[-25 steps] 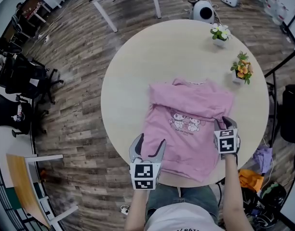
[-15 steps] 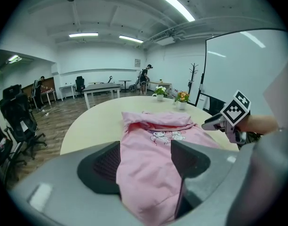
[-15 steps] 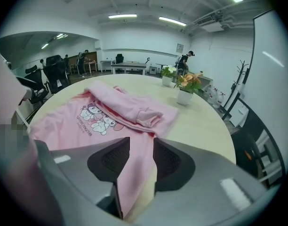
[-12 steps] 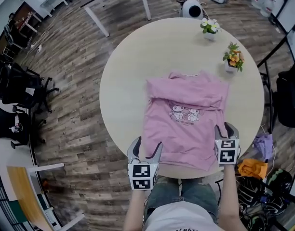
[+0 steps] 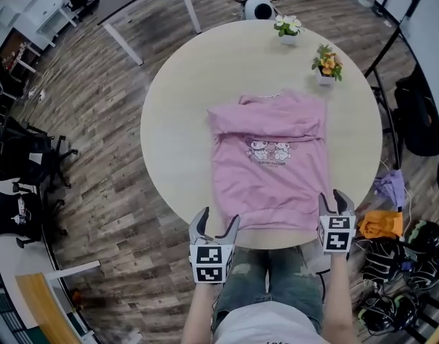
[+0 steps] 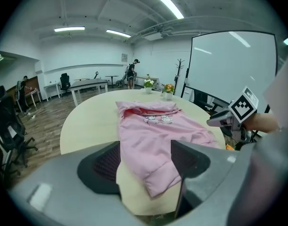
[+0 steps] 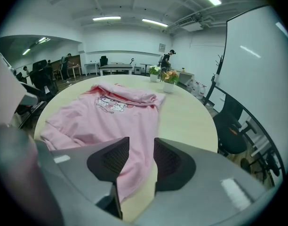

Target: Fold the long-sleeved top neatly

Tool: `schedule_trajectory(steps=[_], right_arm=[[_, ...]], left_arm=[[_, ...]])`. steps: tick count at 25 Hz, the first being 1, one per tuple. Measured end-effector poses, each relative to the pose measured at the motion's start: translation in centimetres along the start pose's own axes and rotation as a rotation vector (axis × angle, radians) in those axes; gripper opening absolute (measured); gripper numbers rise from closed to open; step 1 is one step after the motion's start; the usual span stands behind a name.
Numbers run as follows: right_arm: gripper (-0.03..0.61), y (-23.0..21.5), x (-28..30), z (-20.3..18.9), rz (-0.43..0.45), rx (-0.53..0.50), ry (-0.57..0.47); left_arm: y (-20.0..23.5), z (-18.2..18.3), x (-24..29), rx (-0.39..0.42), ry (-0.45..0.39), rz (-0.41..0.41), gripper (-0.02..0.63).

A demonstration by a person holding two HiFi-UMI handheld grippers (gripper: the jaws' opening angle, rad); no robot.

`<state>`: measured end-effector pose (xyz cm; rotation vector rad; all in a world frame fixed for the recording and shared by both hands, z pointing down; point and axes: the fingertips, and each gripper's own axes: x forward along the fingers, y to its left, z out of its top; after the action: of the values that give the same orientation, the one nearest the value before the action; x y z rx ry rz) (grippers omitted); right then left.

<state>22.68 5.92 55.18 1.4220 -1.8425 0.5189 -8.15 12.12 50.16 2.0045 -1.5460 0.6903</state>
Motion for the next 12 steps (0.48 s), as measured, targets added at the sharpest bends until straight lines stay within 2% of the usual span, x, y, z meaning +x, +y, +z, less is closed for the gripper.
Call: schedule_trajectory(steps=[12], right_arm=[[0.19, 2.3, -3.3, -6.7, -0.019, 0.048, 0.065]], left_arm=[[-1.8, -5.5, -0.6, 0.039, 0.09, -0.087, 0.339]])
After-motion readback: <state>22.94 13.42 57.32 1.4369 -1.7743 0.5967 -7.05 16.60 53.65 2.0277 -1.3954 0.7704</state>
